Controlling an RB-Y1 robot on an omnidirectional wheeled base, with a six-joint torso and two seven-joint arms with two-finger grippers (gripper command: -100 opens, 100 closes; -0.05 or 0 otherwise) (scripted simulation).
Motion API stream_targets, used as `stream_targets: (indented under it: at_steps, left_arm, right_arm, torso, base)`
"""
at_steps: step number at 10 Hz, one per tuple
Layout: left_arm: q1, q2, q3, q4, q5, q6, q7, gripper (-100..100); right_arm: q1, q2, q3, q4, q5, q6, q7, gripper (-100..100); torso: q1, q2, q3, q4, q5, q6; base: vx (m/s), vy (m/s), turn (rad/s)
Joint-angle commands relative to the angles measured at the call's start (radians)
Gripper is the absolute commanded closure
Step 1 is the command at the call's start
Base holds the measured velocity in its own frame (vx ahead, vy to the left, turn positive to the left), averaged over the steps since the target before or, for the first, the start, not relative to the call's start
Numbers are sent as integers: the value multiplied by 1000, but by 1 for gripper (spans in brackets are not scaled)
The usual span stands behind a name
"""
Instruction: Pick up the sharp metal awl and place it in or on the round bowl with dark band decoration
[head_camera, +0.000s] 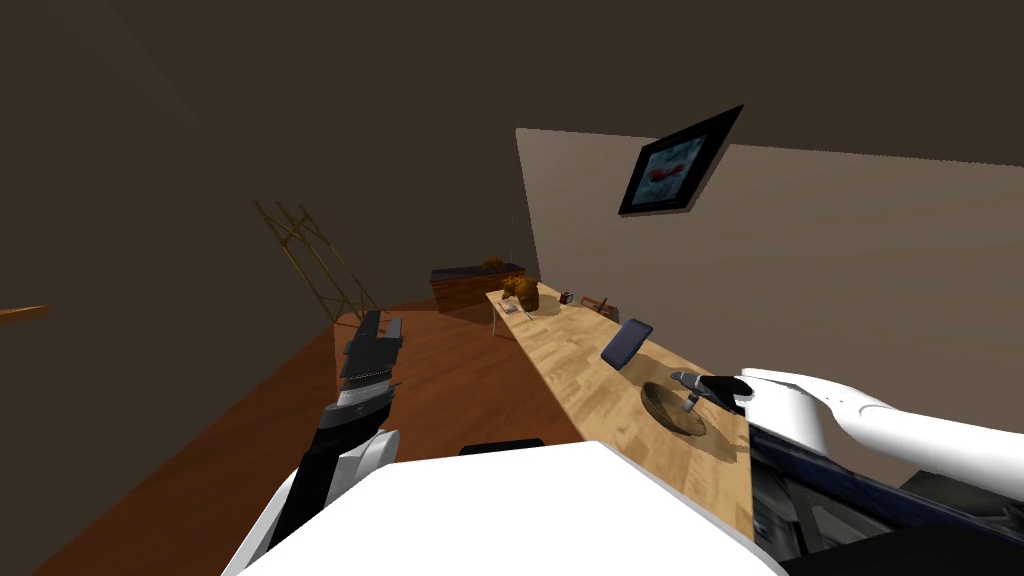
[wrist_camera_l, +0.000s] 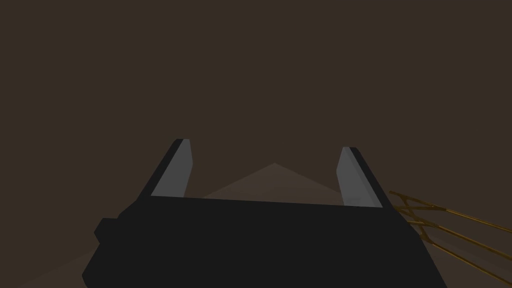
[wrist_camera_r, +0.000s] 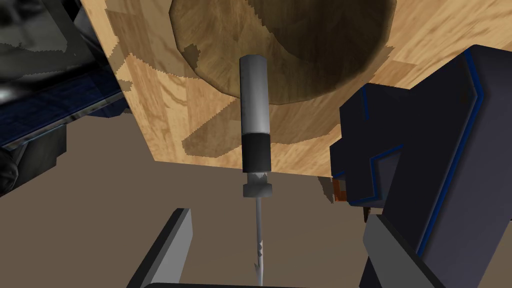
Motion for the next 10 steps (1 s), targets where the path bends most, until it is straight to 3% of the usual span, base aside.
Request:
stream_targets:
  at_steps: [1, 6, 7, 8, 10]
  left_arm:
    - [0, 0, 0, 0, 0, 0, 0, 0]
    - [0, 0, 0, 0, 0, 0, 0, 0]
    - [0, 0, 0, 0, 0, 0, 0, 0]
    - [0, 0, 0, 0, 0, 0, 0, 0]
    - [0, 0, 0, 0, 0, 0, 0, 0]
  right_arm:
    - [-3, -34, 2, -30, -16, 8, -11, -100]
    - [-8, -141, 12, -111, -68, 16, -40, -100]
    - [-10, -127, 10, -103, -64, 19, -33, -100]
    - [-11, -129, 10, -105, -67, 20, -33, 0]
    - [-11, -129, 10, -105, -67, 20, -33, 0]
  torso:
    - [0, 0, 0, 0, 0, 0]
    - [0, 0, 0, 0, 0, 0]
    - [0, 0, 0, 0, 0, 0]
    - [0, 0, 0, 0, 0, 0]
    - [1, -1, -1, 0, 0, 0]
  base:
    - [-16, -13, -21]
    - [-13, -12, -21]
    - [-5, -5, -3]
    - [0, 0, 0]
    - [0, 0, 0]
